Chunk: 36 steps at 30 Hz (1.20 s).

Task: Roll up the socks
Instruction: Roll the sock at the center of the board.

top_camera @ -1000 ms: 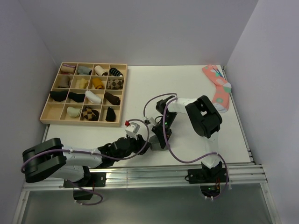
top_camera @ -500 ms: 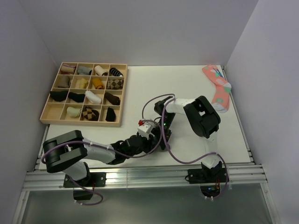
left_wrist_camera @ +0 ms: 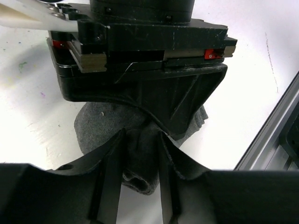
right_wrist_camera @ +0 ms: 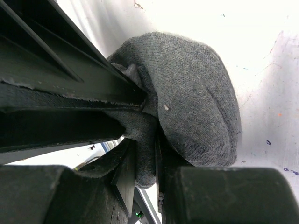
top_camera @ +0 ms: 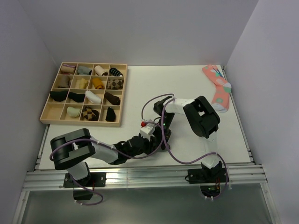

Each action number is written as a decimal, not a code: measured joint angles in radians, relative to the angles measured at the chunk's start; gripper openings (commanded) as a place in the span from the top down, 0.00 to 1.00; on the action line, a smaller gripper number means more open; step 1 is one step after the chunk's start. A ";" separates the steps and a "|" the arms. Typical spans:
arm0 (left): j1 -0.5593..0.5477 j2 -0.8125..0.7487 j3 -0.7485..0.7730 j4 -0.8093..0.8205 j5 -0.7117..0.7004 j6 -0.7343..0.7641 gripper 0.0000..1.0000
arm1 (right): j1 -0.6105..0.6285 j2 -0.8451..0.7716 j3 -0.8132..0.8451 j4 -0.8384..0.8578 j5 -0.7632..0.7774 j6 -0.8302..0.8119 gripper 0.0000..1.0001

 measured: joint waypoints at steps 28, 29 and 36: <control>0.007 0.101 -0.038 0.175 0.034 -0.220 1.00 | -0.035 -0.109 -0.030 0.094 0.042 0.060 0.55; 0.007 0.104 -0.042 0.185 0.032 -0.233 1.00 | -0.045 -0.122 -0.032 0.107 0.043 0.059 0.55; 0.007 0.119 -0.050 0.203 0.032 -0.309 1.00 | -0.137 -0.276 -0.079 0.191 0.047 0.000 0.53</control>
